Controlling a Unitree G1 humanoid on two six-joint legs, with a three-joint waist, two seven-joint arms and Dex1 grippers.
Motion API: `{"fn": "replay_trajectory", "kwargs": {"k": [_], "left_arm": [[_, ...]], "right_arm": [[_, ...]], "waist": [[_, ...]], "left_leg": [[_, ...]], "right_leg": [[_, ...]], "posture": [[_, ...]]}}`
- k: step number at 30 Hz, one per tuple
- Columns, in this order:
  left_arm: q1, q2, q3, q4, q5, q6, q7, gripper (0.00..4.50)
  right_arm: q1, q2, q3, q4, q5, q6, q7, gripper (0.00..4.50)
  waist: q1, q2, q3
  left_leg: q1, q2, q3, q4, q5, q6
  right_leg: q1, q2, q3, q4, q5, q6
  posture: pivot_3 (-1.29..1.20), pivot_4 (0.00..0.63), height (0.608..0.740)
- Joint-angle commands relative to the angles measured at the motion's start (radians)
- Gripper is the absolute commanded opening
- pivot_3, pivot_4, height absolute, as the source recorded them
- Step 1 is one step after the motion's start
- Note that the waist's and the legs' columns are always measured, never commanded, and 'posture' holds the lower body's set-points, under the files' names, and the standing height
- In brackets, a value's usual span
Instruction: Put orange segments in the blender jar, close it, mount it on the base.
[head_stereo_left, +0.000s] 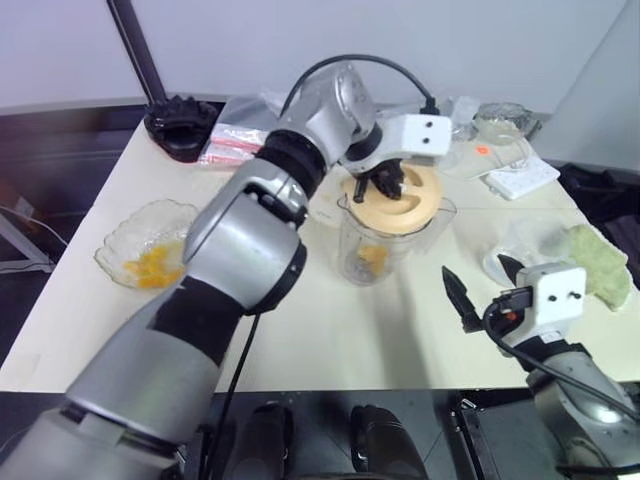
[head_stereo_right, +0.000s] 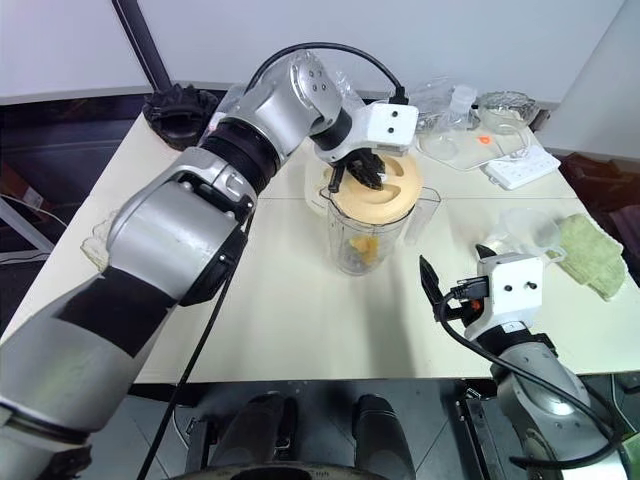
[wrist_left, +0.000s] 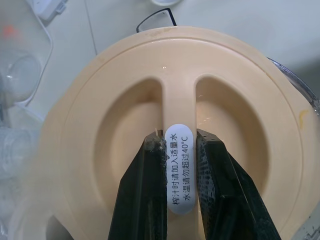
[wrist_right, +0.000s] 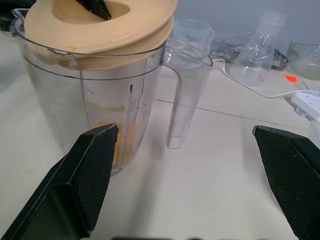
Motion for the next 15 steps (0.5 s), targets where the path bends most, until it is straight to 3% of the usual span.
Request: {"fn": "replay_trajectory", "kwargs": {"k": [1, 15], "left_arm": [[0.056, -0.015, -0.013, 0.034, 0.021, 0.004, -0.033, 0.23], [-0.033, 0.005, 0.153, 0.023, -0.109, 0.154, -0.131, 0.23]], "right_arm": [[-0.022, 0.019, 0.020, 0.018, -0.043, -0.039, -0.014, 4.50], [-0.045, 0.038, 0.037, 0.080, -0.081, -0.087, 0.020, 4.50]], "waist": [[-0.001, 0.001, -0.001], [0.002, 0.004, -0.002]], "left_leg": [[0.002, 0.001, 0.000, -0.001, 0.000, 0.000], [-0.003, 0.000, 0.000, -0.002, -0.001, 0.002]], "right_leg": [[0.002, 0.000, 0.000, -0.001, 0.000, 0.000], [-0.003, -0.001, -0.002, -0.003, 0.000, 0.000]], "posture": [[0.00, 0.150, 0.740], [0.00, 0.150, 0.740]]}}
